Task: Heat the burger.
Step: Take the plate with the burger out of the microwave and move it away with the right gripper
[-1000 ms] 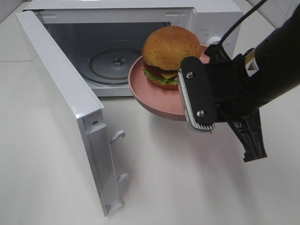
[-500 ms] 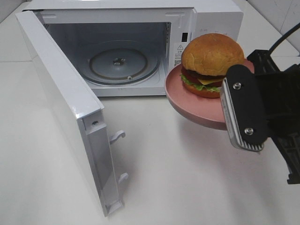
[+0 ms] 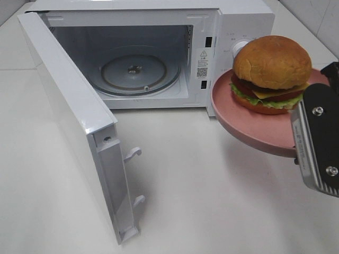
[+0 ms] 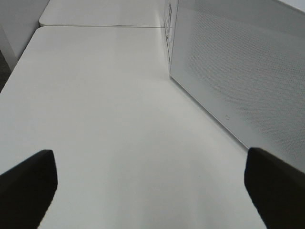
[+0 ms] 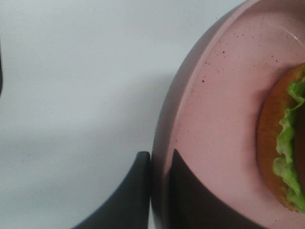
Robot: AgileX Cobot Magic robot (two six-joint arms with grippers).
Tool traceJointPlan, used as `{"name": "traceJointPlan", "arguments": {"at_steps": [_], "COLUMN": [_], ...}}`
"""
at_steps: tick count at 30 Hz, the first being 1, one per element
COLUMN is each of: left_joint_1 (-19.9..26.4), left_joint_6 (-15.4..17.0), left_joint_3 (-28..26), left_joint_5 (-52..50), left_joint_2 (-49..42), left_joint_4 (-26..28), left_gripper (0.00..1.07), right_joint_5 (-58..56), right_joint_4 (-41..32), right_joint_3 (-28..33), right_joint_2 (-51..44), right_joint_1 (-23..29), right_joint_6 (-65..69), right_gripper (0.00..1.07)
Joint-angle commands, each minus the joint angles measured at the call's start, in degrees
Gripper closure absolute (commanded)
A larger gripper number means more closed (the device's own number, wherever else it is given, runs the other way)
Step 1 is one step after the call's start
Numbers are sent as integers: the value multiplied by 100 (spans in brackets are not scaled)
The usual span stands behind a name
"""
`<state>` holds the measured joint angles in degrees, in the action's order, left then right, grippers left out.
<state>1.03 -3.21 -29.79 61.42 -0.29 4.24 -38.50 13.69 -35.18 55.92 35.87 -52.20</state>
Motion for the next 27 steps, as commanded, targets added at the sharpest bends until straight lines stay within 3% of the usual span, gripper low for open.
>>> {"name": "traceJointPlan", "arguments": {"at_steps": [1, 18, 27], "left_joint_1": [11, 11, 11], "left_joint_6": [6, 6, 6], "left_joint_3": [17, 17, 17], "left_joint_5": [-6, -6, -6], "left_joint_2": [-23, -23, -23], "left_joint_4": [-6, -6, -6], "left_gripper": [7, 7, 7], "right_joint_5": [132, -258, -246], "right_joint_4": [372, 1713, 2916], "right_joint_3": [74, 722, 848], "right_joint_2": [-275, -453, -424], "right_joint_1": [-23, -40, -945], "right_joint_6": [390, 3524, 5346], "right_gripper": [107, 107, 107]}}
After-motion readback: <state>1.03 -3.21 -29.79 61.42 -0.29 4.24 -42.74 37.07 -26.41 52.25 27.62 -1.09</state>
